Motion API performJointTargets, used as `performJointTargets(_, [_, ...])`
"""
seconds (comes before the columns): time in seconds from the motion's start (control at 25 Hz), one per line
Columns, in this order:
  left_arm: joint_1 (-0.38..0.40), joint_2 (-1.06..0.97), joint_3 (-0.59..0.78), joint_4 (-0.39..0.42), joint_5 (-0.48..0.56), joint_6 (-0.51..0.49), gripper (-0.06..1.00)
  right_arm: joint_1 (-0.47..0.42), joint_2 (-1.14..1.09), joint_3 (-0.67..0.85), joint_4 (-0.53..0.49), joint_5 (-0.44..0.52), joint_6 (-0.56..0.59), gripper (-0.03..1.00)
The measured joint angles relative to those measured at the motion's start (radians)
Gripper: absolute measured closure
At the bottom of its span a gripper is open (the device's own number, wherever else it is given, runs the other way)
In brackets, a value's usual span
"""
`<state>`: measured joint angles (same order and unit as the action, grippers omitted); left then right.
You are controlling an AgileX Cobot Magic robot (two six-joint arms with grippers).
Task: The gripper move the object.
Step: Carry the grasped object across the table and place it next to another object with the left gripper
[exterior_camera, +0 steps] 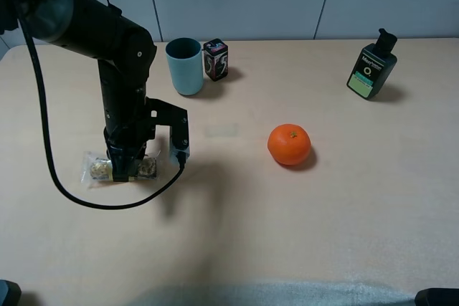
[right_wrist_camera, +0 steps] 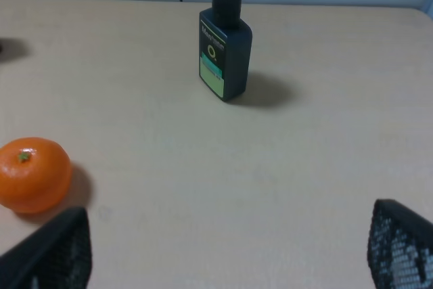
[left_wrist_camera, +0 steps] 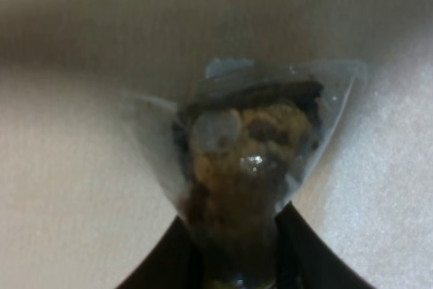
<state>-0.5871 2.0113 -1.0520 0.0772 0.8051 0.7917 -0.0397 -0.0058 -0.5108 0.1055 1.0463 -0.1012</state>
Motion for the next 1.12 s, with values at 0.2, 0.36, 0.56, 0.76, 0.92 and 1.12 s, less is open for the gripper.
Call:
performJointTargets(0.2, [0.000, 0.000, -0.001, -0.001, 0.002, -0.004, 0.72, 0.000, 0.000, 0.000, 0.000, 0.000, 0.000, 0.35])
performJointTargets(0.36, [0.000, 0.000, -0.001, -0.002, 0.003, -0.006, 0.72, 0.000, 0.000, 0.000, 0.000, 0.000, 0.000, 0.35])
performJointTargets(0.56, [-0.002, 0.008, -0.049, -0.014, 0.029, -0.033, 0.73, 0.000, 0.000, 0.000, 0.000, 0.000, 0.000, 0.35])
performJointTargets(0.76, [-0.005, -0.003, -0.122, -0.017, 0.070, -0.056, 0.74, 0.000, 0.000, 0.000, 0.000, 0.000, 0.000, 0.35])
performJointTargets(0.92, [-0.005, -0.051, -0.145, -0.015, 0.077, -0.056, 0.74, 0.000, 0.000, 0.000, 0.000, 0.000, 0.000, 0.35])
performJointTargets(1.12, [0.002, -0.118, -0.146, -0.013, 0.101, -0.069, 0.74, 0.000, 0.000, 0.000, 0.000, 0.000, 0.000, 0.35])
